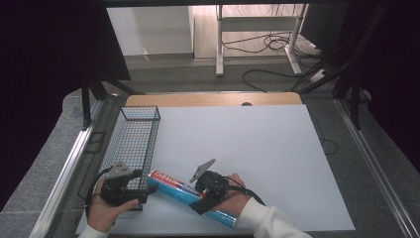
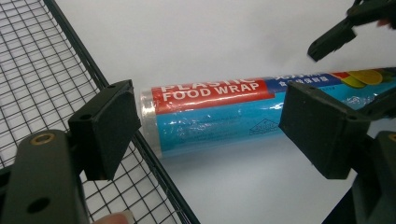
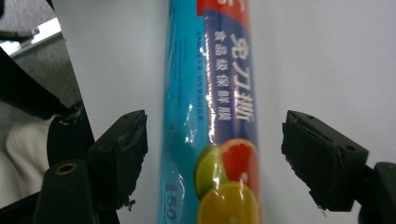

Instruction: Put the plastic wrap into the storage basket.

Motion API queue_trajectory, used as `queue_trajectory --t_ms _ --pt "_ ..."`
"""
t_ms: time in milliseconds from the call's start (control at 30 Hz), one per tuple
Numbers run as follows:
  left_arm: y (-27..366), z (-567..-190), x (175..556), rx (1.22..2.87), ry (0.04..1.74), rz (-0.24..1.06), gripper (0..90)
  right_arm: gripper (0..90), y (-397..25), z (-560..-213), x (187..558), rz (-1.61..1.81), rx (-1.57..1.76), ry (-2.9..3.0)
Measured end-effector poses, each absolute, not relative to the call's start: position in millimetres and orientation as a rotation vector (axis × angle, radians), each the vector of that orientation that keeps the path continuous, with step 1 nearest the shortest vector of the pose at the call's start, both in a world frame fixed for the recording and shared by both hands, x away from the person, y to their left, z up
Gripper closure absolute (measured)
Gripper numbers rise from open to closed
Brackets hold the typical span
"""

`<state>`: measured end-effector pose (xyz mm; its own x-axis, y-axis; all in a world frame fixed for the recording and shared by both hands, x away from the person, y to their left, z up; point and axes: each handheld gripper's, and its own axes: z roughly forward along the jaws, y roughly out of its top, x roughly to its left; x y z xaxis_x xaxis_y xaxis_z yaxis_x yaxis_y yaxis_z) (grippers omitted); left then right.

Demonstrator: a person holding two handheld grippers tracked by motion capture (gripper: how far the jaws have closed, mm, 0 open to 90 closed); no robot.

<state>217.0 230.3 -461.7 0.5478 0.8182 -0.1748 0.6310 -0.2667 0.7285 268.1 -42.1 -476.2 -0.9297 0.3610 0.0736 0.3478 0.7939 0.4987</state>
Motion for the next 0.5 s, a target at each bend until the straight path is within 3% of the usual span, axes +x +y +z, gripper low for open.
queue_trajectory --t_ms 500 --pt "230 -463 217 2.000 1.172 0.304 19.5 25.2 -21 -507 272 0.533 0.555 3.031"
